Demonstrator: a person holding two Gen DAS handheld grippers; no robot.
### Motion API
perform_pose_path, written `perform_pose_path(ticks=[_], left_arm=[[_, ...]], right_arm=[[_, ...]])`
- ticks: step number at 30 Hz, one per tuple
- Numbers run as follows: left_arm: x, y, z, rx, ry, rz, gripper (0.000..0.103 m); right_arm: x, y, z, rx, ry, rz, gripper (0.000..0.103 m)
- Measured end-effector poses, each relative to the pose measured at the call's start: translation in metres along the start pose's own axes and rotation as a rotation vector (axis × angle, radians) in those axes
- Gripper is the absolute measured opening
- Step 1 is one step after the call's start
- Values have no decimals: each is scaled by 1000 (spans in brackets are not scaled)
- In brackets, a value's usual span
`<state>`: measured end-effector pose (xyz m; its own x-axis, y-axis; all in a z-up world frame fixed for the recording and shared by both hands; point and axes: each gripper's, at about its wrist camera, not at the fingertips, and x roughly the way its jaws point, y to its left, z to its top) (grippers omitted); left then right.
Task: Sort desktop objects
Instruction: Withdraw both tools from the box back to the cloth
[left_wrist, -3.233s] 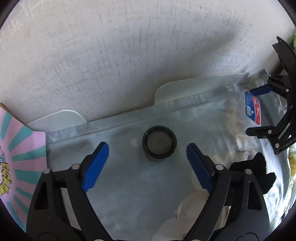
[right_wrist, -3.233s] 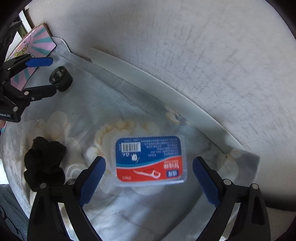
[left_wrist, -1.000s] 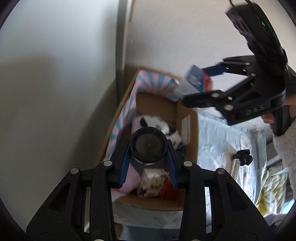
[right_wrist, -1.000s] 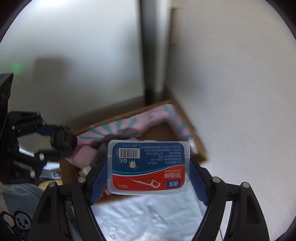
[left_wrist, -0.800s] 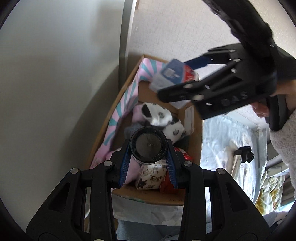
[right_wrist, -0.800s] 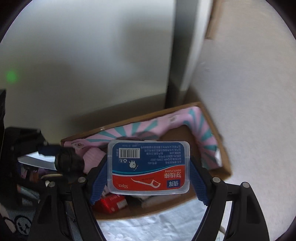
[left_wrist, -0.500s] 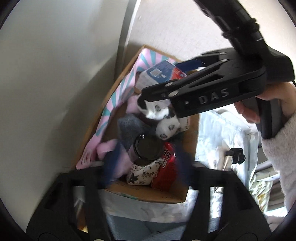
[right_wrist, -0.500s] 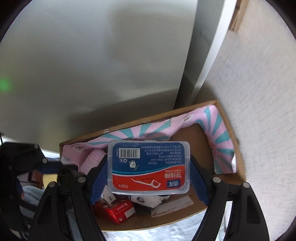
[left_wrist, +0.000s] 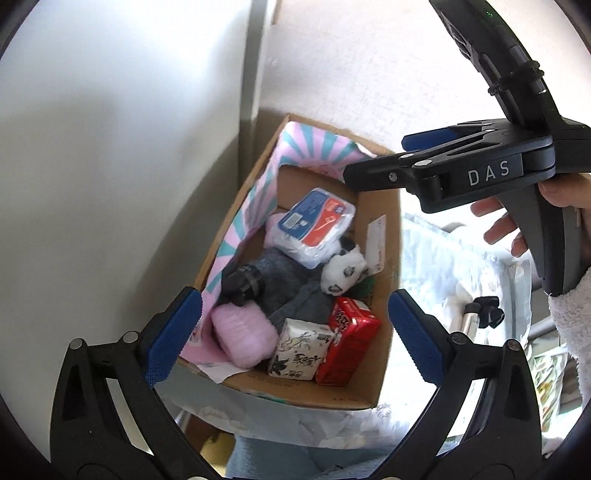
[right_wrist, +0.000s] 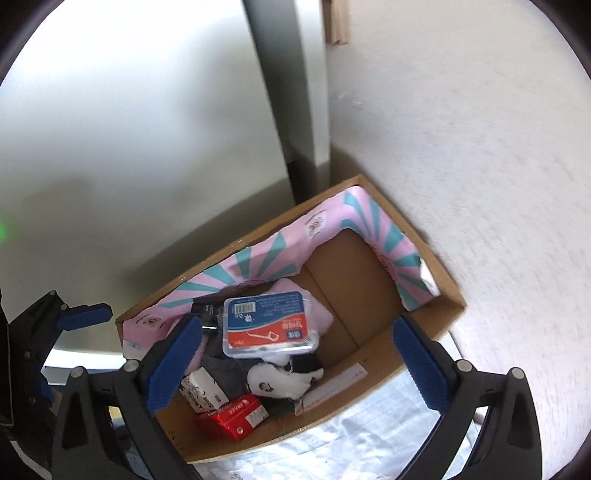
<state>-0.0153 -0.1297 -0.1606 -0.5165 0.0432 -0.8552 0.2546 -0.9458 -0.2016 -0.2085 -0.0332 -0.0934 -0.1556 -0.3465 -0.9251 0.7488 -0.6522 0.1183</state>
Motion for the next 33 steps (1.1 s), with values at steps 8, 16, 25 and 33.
perform_pose_path(ticks=[8, 16, 25, 33], left_arm=[[-14, -25, 4, 97, -24, -12, 101], [-28, -57, 11, 174, -56, -68, 101], [-32, -123, 19, 331, -60, -173, 101], [-22, -199, 6, 491, -20, -271, 101]], right_arm=[[-34, -6, -18, 46, -50, -40, 103], [-82, -26, -45, 108, -84, -90, 103], [-141, -69, -98, 259, -122, -182, 103], [-196, -107, -172, 407, -171, -276, 103]])
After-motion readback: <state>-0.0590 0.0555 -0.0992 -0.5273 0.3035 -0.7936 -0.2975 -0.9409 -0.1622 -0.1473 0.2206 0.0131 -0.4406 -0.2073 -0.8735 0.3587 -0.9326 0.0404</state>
